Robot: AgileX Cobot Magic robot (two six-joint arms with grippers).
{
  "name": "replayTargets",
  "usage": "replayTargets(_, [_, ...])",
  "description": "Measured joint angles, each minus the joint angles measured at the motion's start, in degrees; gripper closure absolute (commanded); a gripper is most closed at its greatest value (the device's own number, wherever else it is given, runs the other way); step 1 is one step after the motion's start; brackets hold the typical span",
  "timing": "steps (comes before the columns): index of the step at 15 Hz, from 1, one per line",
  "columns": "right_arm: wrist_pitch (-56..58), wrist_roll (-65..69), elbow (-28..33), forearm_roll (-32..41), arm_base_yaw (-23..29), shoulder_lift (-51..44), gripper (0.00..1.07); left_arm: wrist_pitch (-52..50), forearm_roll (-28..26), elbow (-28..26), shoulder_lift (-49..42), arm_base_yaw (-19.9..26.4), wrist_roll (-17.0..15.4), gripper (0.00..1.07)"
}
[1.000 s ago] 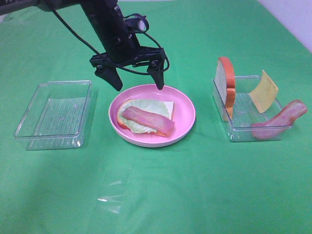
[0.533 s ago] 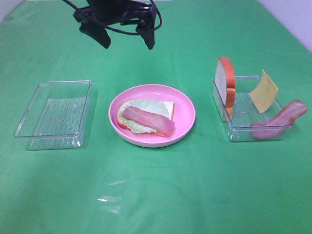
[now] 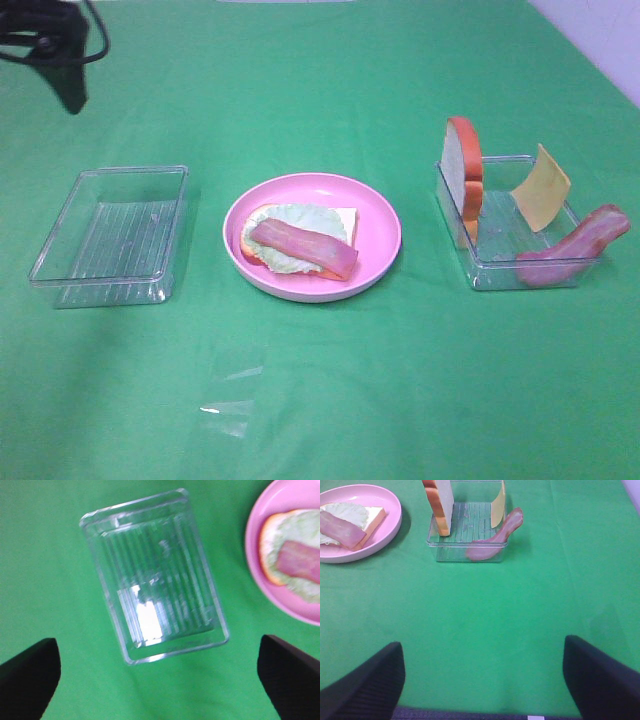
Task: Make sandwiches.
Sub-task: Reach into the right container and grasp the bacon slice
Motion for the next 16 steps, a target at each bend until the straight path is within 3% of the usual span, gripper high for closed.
replayTargets(5, [0.0, 0.0, 0.0, 0.0, 0.0, 0.0, 0.23, 0.23, 0.34, 20.0, -15.13, 6.65, -1.09, 0.06])
replayTargets(9, [0.0, 0.0, 0.0, 0.06, 0.0, 0.0, 0.23, 0.23, 0.17, 34.21, -28.42, 7.51, -3.78, 0.06])
replayTargets(10, [0.0, 0.0, 0.0, 0.06, 0.0, 0.0, 0.23, -0.23, 0.17, 41.48, -36.61, 7.51, -5.04, 0.06])
replayTargets(16, [0.0, 0.0, 0.0, 0.06, 0.0, 0.0, 0.23, -3.95, 0.63, 54.66, -63.43, 7.51, -5.96, 0.06])
